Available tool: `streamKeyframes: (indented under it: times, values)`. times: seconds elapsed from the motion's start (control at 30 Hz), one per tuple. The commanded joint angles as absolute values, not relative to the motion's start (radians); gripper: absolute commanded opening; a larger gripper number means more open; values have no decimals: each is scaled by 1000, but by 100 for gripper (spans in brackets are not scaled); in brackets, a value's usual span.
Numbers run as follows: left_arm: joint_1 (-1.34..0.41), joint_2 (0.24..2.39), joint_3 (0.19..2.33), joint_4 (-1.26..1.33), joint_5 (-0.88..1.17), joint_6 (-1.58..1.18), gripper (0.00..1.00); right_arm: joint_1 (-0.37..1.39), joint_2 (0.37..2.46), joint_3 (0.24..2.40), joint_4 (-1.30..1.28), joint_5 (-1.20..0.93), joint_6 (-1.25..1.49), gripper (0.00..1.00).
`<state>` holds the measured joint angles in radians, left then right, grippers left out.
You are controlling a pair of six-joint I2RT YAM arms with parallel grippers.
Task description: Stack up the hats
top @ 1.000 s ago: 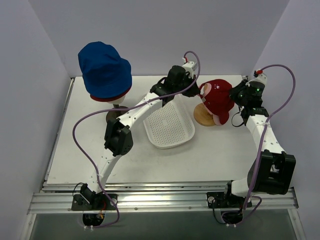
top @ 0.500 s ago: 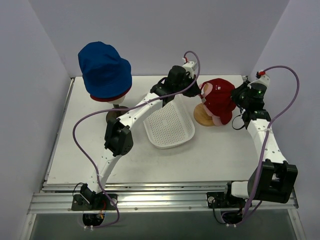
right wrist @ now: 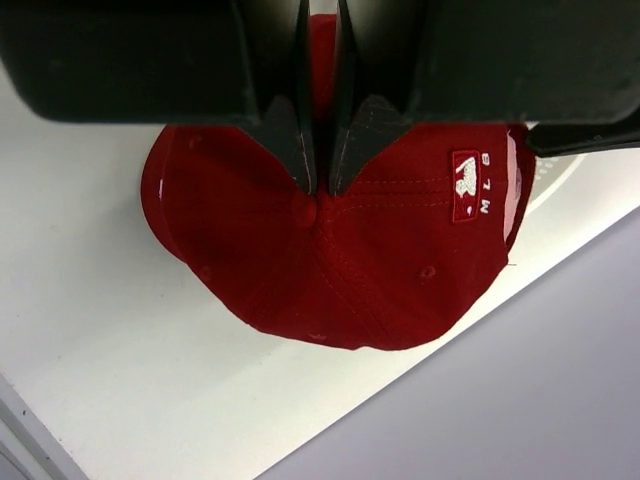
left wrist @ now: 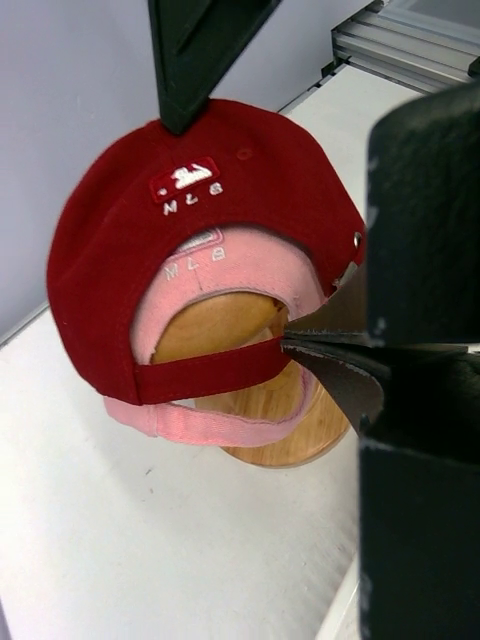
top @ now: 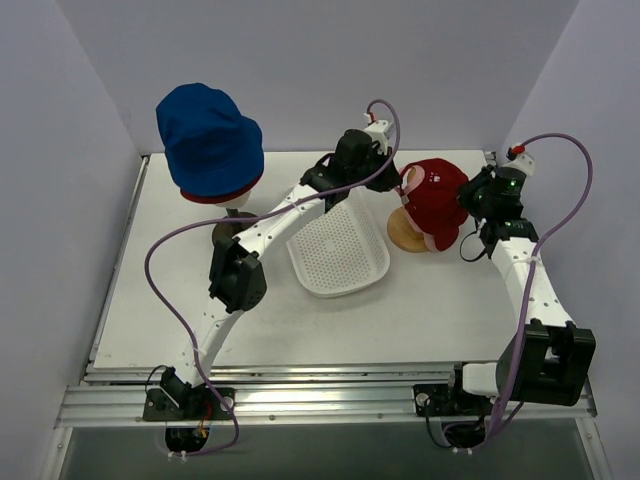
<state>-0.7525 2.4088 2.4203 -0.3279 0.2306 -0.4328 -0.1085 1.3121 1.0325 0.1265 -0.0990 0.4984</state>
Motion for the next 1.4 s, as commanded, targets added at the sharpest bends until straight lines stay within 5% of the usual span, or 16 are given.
streamKeyframes:
  times: [0.0, 0.33, 0.43, 0.6, 0.8, 1.37]
  values:
    - [-756, 2353, 2497, -293, 204, -423, 2, -69, 1261, 1045, 118, -66, 520, 0]
    - [-755, 2373, 2493, -319, 167, -400, 2, -17, 1261, 1008, 172, -41, 560, 0]
    - [-752, 2384, 2491, -327, 149, -394, 3, -15, 1267, 977, 196, -54, 566, 7]
    - [-744, 2395, 2476, -318, 150, -403, 27, -15, 1259, 933, 219, -57, 566, 19]
    - [-741, 2413, 2477, -293, 179, -390, 44, -25, 1281, 943, 221, -67, 558, 31]
    - [-726, 2482, 2480, -226, 181, -380, 49, -41, 1187, 894, 238, -114, 546, 39]
